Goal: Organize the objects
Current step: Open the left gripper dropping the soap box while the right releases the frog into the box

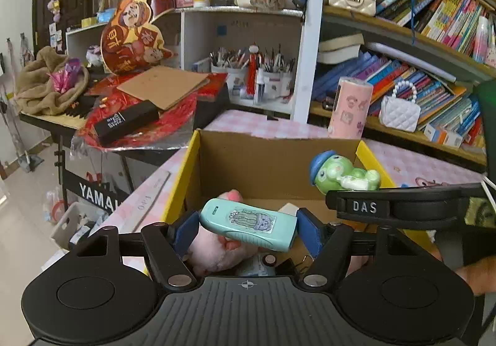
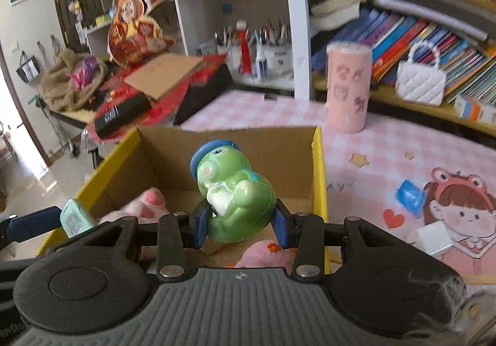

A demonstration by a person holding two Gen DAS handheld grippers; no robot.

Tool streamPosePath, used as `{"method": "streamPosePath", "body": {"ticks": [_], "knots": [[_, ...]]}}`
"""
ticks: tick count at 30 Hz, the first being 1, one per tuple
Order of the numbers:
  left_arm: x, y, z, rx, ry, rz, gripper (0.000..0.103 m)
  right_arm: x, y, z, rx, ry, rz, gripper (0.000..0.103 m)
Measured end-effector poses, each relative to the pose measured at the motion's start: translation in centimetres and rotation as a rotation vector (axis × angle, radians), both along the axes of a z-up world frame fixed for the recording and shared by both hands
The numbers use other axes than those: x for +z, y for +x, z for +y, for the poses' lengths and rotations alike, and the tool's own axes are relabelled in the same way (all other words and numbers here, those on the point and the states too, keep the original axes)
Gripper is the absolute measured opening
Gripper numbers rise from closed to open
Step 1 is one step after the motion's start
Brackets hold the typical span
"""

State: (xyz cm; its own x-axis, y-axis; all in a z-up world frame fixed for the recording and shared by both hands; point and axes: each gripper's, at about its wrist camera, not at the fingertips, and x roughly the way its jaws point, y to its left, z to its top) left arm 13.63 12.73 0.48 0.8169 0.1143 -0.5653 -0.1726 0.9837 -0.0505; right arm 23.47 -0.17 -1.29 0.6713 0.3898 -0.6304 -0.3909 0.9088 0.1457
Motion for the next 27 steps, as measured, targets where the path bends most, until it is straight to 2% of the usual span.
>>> {"method": "streamPosePath", "body": {"ticks": [1, 3, 5, 6, 7, 9, 14, 20, 24, 27], "knots": [[-0.1, 0.1, 0.0, -0.004, 0.000, 0.007, 0.071, -0.3, 0.4, 0.1, 0.001, -0.003, 0.013, 0.041], [-0.1, 0.0, -0.1, -0.016, -0.005, 0.009, 0.083, -0.5, 0.5, 0.1, -0.008, -0.004, 0.014, 0.043], [0.1, -0.3, -0.1, -0.022, -0.003, -0.004, 0.087, -0.2, 0.4, 0.1, -0.008, -0.001, 0.002, 0.044], [0.3, -0.3, -0.2, -0.028, 0.000, -0.009, 0.090, 0.0, 0.4, 0.1, -0.008, 0.005, -0.004, 0.047], [0.6, -0.4, -0.3, -0.031, 0.006, -0.013, 0.092, 0.3, 0.2, 0.0, -0.009, 0.012, -0.012, 0.055], [1.1, -0.9, -0.4, -0.034, 0.017, -0.033, 0.093, 1.0, -0.3, -0.2, -0.018, 0.023, -0.034, 0.061], [2.8, -3.2, -0.5, -0.035, 0.022, -0.094, 0.093, 3.3, -2.3, -1.1, -0.053, 0.058, -0.095, 0.062], [4.3, -7.5, -0.2, -0.008, 0.043, -0.159, 0.101, 5.5, -6.4, -2.6, -0.119, 0.077, -0.172, 0.068], [4.4, -10.2, 0.2, 0.014, 0.045, -0.165, 0.103, 5.8, -10.1, -3.3, -0.134, 0.057, -0.209, 0.074], [3.7, -12.0, 0.6, 0.031, 0.027, -0.143, 0.103, 5.1, -12.9, -3.7, -0.129, 0.031, -0.219, 0.074]]}}
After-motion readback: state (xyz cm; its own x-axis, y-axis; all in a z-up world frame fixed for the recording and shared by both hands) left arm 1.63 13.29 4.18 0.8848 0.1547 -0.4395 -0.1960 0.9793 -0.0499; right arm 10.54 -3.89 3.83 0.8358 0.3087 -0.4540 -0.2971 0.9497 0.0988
